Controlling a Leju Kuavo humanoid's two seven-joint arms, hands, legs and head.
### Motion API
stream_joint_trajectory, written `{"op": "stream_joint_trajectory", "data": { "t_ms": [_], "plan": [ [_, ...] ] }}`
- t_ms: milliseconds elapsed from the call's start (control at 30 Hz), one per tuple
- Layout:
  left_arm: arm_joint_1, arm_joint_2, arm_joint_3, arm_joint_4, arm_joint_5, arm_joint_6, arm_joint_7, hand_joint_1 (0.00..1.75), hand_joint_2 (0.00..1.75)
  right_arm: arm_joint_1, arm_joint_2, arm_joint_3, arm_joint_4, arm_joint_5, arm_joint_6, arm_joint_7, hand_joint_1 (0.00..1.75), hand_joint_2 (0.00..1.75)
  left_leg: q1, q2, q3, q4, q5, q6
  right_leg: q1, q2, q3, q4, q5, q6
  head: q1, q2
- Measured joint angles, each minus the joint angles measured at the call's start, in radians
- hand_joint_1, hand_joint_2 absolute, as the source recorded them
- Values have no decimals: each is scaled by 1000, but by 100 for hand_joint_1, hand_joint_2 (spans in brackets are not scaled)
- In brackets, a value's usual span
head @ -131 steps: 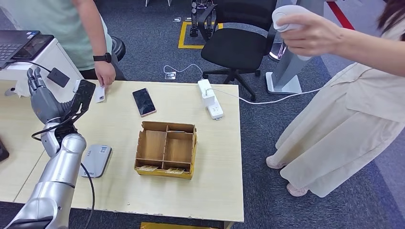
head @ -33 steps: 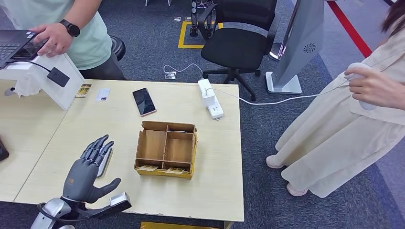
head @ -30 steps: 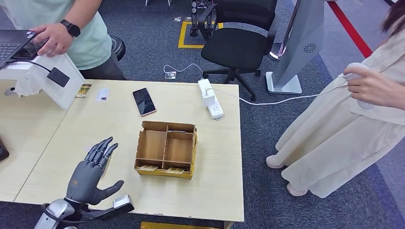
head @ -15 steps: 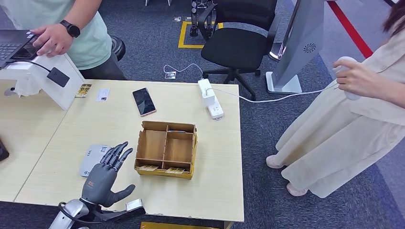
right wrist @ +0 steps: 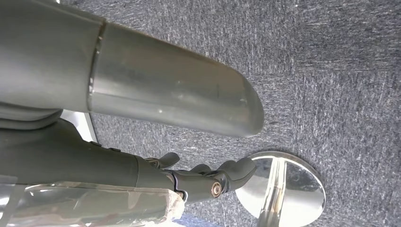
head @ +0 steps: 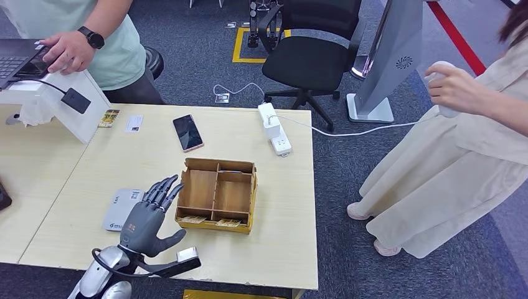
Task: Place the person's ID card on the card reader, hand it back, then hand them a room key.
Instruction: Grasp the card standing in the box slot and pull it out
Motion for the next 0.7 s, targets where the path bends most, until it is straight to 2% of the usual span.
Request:
{"op": "stream_joint_trajectory", "data": {
  "t_ms": [400, 700],
  "plan": [
    [-51, -15, -23, 38, -5, -17, 19, 0, 175, -1, 0, 6, 0, 0, 1, 5, 0, 0, 0, 0, 0, 0, 0, 0, 0, 0, 0, 0, 0, 0, 0, 0],
    [-48, 1, -45, 50, 5, -50, 20, 0, 175, -1, 0, 12, 0, -11, 0, 5, 0, 0, 0, 0, 0, 0, 0, 0, 0, 0, 0, 0, 0, 0, 0, 0]
  ]
}}
